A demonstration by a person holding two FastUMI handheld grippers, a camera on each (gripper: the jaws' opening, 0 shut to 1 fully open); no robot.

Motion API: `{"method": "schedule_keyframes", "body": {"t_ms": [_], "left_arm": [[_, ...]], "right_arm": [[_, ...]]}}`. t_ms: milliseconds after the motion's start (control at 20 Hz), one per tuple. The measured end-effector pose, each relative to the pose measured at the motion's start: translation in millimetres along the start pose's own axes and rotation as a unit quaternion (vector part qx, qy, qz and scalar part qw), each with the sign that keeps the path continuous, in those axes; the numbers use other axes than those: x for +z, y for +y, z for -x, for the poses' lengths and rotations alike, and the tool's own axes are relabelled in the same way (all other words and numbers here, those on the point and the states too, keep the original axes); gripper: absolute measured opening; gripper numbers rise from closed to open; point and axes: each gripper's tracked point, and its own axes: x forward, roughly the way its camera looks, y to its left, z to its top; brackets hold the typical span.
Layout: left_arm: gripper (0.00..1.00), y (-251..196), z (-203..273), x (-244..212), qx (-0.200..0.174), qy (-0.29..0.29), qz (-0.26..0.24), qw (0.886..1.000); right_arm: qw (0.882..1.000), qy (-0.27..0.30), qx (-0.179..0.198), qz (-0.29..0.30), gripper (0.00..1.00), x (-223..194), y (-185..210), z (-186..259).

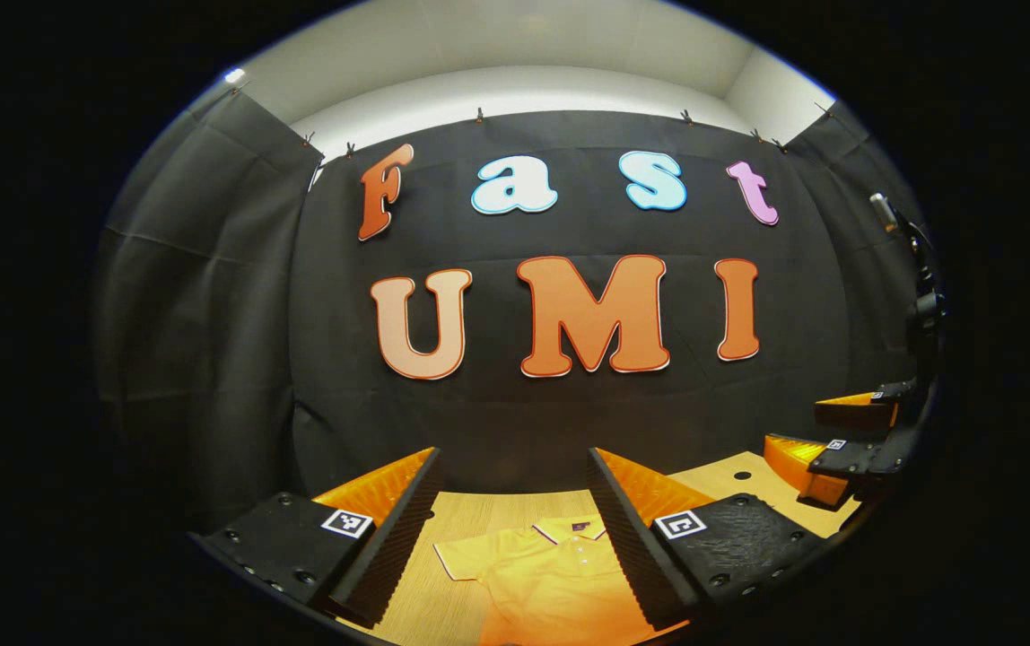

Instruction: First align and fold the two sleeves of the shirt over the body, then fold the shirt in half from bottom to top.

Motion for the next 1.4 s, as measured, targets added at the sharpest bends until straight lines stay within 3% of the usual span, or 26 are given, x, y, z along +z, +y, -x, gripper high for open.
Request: {"method": "schedule_keyframes", "body": {"t_ms": [400,700,1050,1250,1400], "left_arm": [[0.96,-6,2,7,0.0,-0.012,-0.021,1.0],[0.97,6,4,0,0.025,-0.001,-0.031,0.999],[0.98,35,13,-14,0.09,0.025,-0.043,0.995],[0.97,40,16,-26,0.119,0.047,-0.049,0.991],[0.97,49,18,-47,0.147,0.086,-0.059,0.984]], "right_arm": [[0.997,0.077,-0.009,-0.007,0.98,-45,-24,-53],[0.978,0.209,0.001,-0.027,0.98,-119,-35,-109],[0.936,0.346,0.026,-0.054,0.99,-208,-33,-162],[0.908,0.417,0.029,-0.028,0.99,-254,-45,-186],[0.879,0.474,0.029,-0.035,0.96,-291,-44,-203]]}}
